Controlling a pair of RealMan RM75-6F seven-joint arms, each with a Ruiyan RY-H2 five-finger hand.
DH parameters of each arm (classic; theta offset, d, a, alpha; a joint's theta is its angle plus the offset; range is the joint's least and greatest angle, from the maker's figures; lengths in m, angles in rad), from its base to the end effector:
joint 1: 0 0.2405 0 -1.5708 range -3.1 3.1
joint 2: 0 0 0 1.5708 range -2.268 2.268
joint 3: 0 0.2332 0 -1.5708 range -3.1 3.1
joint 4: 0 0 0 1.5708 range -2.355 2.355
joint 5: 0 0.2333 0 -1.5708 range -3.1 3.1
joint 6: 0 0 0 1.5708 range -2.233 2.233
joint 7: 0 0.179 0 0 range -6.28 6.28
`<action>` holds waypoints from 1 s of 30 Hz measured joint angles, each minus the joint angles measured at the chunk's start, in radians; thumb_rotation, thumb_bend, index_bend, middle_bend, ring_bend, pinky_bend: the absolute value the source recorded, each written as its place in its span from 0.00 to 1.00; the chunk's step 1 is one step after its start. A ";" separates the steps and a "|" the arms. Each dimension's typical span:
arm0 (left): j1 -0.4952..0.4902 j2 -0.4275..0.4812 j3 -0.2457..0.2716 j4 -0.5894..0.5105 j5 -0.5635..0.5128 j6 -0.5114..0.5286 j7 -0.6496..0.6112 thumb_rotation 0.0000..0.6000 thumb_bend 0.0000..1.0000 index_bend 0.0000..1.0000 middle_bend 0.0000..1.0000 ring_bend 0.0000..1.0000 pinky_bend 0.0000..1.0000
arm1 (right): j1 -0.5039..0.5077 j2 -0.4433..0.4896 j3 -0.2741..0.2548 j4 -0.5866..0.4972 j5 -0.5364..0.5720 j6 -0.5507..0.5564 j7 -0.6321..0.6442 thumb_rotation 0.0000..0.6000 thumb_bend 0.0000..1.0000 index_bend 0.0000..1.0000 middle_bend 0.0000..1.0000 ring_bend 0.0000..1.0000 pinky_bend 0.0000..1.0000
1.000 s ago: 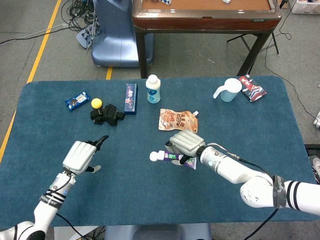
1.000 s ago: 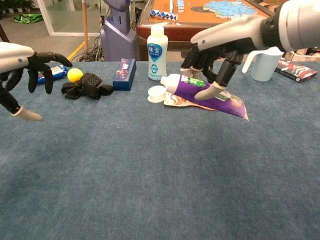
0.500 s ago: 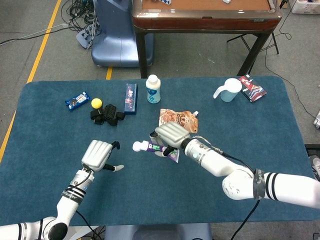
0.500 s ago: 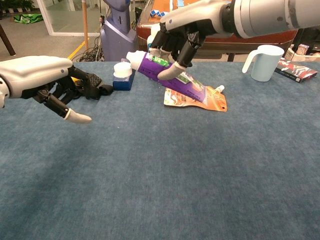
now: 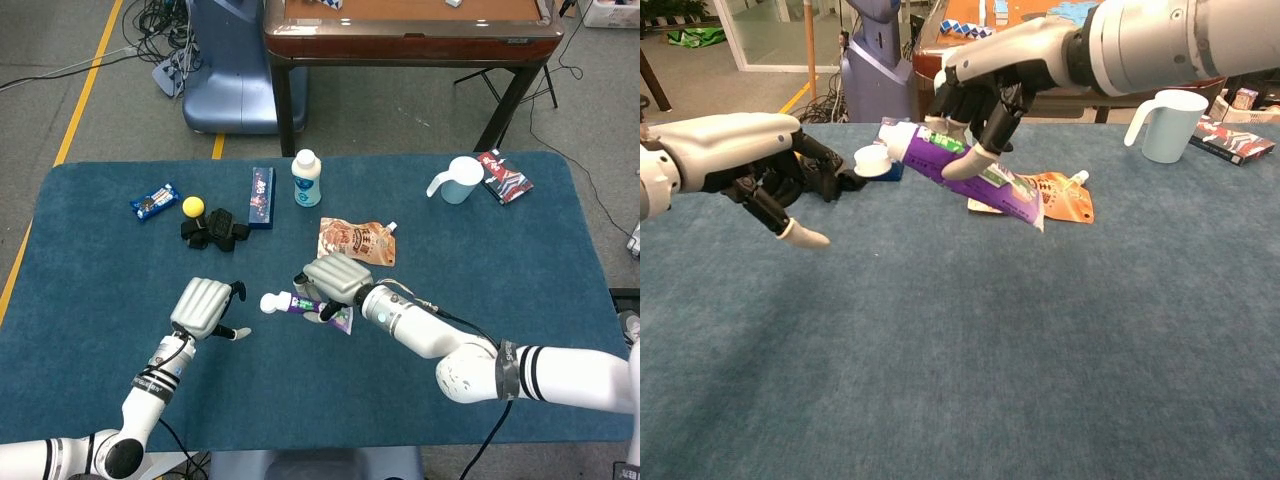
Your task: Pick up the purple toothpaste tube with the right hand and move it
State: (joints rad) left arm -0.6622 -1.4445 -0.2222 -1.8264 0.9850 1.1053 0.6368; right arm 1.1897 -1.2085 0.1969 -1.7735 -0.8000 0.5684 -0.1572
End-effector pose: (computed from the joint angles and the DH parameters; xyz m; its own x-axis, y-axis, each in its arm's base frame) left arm -0.0919 0.3276 -0.0155 0.4435 0.2176 0.8695 0.8738 -0.3207 -0.3655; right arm 0.0080 -0.3673 -0.0258 0.4422 -0.5339 0.7207 -0.8300 -0.5481 0.1033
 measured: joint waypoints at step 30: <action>-0.109 0.007 -0.021 -0.016 -0.169 0.036 0.027 0.41 0.05 0.53 0.84 0.79 0.86 | 0.076 -0.072 -0.067 0.046 0.072 0.030 -0.040 1.00 0.77 0.93 0.83 0.77 0.42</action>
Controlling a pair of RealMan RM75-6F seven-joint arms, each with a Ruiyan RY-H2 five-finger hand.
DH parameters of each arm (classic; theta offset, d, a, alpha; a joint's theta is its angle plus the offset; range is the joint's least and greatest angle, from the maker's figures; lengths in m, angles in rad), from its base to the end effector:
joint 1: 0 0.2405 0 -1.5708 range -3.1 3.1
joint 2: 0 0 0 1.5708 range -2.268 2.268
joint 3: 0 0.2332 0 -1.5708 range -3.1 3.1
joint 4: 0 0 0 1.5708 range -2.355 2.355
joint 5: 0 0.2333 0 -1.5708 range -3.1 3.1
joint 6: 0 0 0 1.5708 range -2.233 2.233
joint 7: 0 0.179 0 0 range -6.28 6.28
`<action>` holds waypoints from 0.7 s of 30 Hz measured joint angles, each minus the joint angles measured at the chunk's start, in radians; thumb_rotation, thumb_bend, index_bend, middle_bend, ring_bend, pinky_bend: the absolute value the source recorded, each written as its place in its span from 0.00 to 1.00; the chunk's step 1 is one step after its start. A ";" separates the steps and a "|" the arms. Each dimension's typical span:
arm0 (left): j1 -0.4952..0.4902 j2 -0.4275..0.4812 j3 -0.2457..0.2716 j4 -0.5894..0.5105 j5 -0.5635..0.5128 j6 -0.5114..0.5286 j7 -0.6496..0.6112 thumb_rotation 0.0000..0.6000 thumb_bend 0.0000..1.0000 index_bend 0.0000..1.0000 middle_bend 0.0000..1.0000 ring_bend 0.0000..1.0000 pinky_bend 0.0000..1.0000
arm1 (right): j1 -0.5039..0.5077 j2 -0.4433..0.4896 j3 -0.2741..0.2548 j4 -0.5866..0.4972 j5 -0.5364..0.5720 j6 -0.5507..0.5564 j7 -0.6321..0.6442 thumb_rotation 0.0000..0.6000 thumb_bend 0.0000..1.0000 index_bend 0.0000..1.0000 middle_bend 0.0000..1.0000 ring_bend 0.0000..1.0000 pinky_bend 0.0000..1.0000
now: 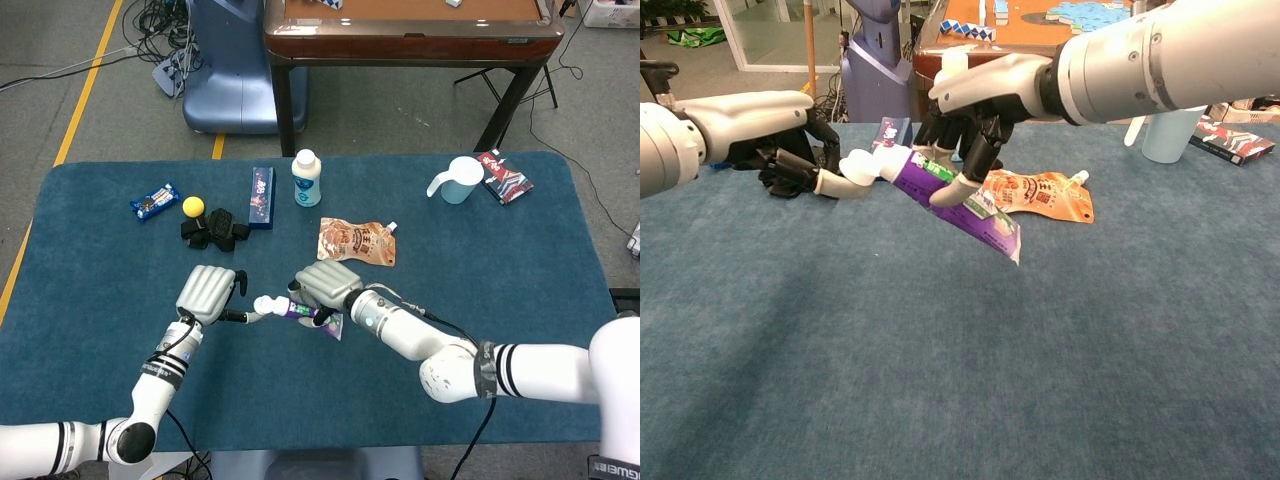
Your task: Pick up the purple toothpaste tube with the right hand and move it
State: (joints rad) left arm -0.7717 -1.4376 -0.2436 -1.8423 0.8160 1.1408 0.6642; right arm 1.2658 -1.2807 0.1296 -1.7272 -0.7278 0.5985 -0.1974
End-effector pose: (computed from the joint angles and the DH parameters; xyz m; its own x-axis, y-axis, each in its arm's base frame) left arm -0.0756 0.3439 -0.0110 0.4230 0.2318 0.8760 0.8920 -0.2768 -0.3575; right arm 0.0076 -0.3646 -0.0491 0.4783 -0.5409 0.6919 -0.8218 -0.5535 0.1354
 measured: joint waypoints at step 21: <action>-0.039 0.037 0.023 -0.040 -0.015 0.033 0.036 0.42 0.05 0.51 0.84 0.78 0.86 | 0.042 -0.031 -0.050 0.012 0.060 0.019 -0.047 1.00 0.77 0.94 0.83 0.80 0.42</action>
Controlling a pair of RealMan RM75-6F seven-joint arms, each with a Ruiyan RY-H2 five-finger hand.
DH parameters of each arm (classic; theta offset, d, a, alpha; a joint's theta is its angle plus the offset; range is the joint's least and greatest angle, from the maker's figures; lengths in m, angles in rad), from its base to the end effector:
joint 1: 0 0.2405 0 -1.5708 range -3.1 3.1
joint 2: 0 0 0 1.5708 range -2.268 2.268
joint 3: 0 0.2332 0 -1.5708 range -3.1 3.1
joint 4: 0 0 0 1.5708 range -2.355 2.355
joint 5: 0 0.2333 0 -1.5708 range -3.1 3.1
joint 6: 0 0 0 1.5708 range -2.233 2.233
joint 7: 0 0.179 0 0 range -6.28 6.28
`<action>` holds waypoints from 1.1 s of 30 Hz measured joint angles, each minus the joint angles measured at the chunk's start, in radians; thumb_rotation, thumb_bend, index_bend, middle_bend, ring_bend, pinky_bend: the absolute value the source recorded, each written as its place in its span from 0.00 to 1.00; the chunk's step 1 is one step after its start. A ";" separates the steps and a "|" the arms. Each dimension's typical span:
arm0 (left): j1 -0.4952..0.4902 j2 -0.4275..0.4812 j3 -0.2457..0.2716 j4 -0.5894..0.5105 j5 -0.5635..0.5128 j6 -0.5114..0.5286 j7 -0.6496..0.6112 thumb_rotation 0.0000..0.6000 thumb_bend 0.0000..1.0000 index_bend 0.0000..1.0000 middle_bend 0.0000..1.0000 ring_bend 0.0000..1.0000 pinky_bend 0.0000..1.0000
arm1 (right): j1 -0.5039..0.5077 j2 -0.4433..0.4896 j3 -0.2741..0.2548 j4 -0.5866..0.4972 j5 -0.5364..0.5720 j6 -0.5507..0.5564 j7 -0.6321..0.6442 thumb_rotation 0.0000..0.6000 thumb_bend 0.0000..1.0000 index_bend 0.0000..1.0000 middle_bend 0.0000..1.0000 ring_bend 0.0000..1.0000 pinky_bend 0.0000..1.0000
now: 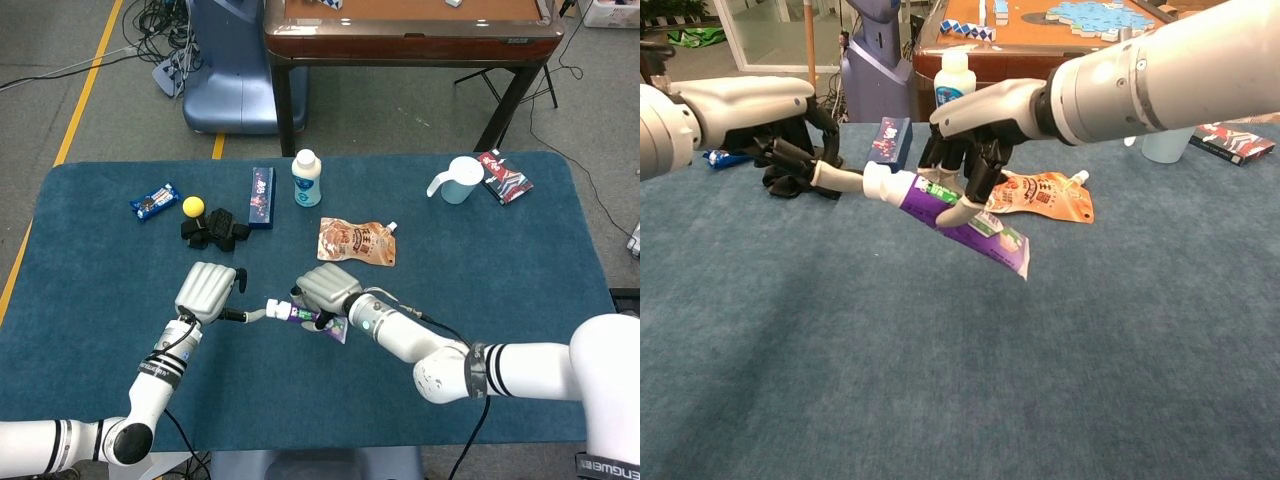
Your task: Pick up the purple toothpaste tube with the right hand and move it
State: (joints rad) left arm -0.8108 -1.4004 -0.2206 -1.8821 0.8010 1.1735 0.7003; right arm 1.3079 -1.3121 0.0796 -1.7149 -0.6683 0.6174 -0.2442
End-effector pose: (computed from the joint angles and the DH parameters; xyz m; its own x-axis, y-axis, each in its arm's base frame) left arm -0.0684 0.3425 -0.0024 0.4703 0.2032 0.8588 0.8648 -0.3003 -0.4025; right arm 0.0011 -0.3607 -0.0612 0.5156 -0.5431 0.6627 -0.8122 -0.5561 0.1762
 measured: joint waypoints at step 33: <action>0.225 0.254 -0.108 -0.089 0.232 -0.151 -0.808 0.00 0.04 0.00 0.06 0.08 0.24 | -0.326 -0.187 0.061 0.035 -0.494 0.208 0.309 1.00 0.77 0.94 0.83 0.80 0.78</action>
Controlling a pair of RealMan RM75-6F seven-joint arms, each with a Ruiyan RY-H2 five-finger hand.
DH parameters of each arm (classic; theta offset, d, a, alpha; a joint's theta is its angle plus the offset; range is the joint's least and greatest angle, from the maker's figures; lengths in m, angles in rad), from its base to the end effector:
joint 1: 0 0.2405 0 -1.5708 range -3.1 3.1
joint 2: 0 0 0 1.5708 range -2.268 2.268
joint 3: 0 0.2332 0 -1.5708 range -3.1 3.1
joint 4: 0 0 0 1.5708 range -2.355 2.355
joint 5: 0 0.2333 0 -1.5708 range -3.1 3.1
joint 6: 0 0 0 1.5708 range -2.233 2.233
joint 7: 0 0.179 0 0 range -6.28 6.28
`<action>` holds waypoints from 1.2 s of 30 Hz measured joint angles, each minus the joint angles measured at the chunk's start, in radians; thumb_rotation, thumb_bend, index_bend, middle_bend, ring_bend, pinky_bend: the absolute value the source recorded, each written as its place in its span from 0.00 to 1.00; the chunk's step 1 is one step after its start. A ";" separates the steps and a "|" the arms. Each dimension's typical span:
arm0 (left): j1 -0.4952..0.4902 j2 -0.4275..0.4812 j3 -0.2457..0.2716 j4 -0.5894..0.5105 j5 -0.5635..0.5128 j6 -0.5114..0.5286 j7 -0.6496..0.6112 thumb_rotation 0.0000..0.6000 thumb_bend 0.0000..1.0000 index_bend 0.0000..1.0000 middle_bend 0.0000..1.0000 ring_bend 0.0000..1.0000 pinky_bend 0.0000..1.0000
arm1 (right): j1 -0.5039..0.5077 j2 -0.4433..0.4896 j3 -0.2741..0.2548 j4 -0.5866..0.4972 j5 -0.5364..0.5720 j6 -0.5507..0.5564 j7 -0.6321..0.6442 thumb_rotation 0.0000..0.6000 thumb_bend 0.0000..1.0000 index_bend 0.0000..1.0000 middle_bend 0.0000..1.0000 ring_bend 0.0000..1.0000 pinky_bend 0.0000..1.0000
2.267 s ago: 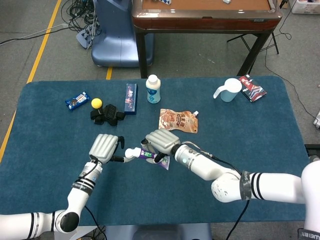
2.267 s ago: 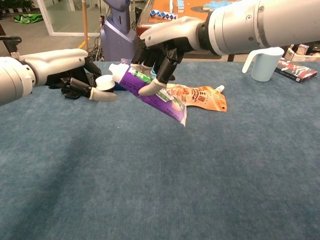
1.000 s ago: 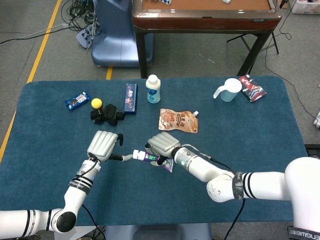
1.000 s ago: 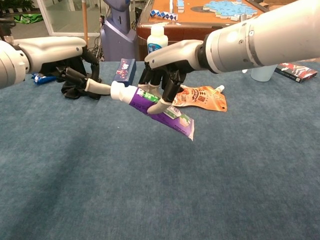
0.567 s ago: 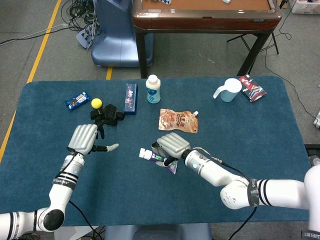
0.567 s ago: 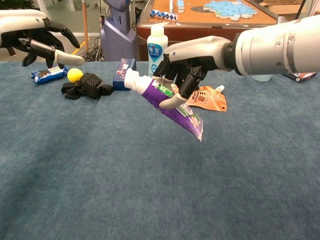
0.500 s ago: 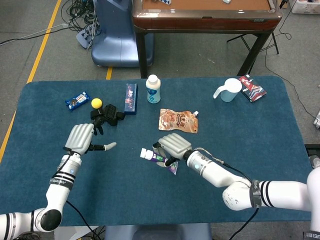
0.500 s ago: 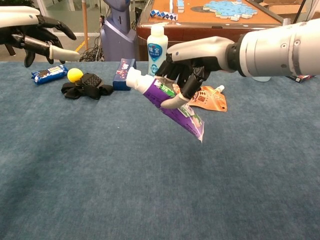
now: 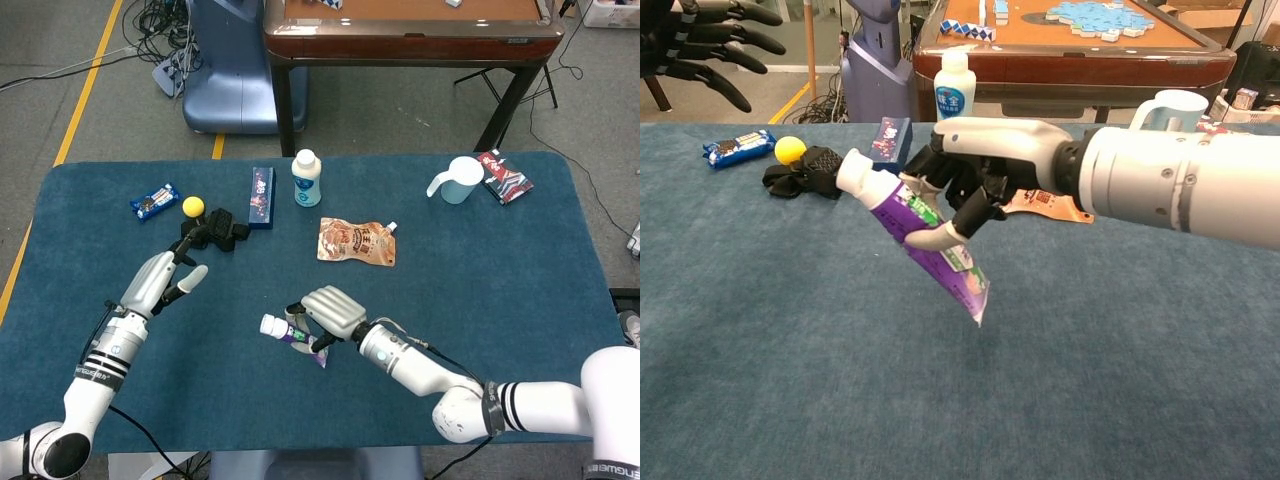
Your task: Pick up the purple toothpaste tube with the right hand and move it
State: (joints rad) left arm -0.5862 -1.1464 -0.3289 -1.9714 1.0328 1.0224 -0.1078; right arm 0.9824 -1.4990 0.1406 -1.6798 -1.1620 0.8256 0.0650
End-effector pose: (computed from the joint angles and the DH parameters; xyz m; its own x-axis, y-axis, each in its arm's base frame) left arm -0.1002 0.3440 0.0667 -0.1604 0.3007 0.9401 0.9626 -0.1632 0.2164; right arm -0.0088 -0.3190 -0.0788 0.2150 -0.5644 0.7970 -0.8426 -0.5198 -0.1408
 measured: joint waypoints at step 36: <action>-0.059 -0.265 0.054 0.218 0.164 0.062 0.005 0.00 0.00 0.00 0.00 0.00 0.08 | 0.097 -0.279 0.189 0.169 0.214 -0.022 -0.140 1.00 0.82 0.94 0.83 0.80 0.79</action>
State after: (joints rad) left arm -0.6455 -1.4118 -0.2749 -1.7532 1.1967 1.0839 -0.1026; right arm 1.0792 -1.7781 0.3296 -1.5110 -0.9483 0.8039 -0.0749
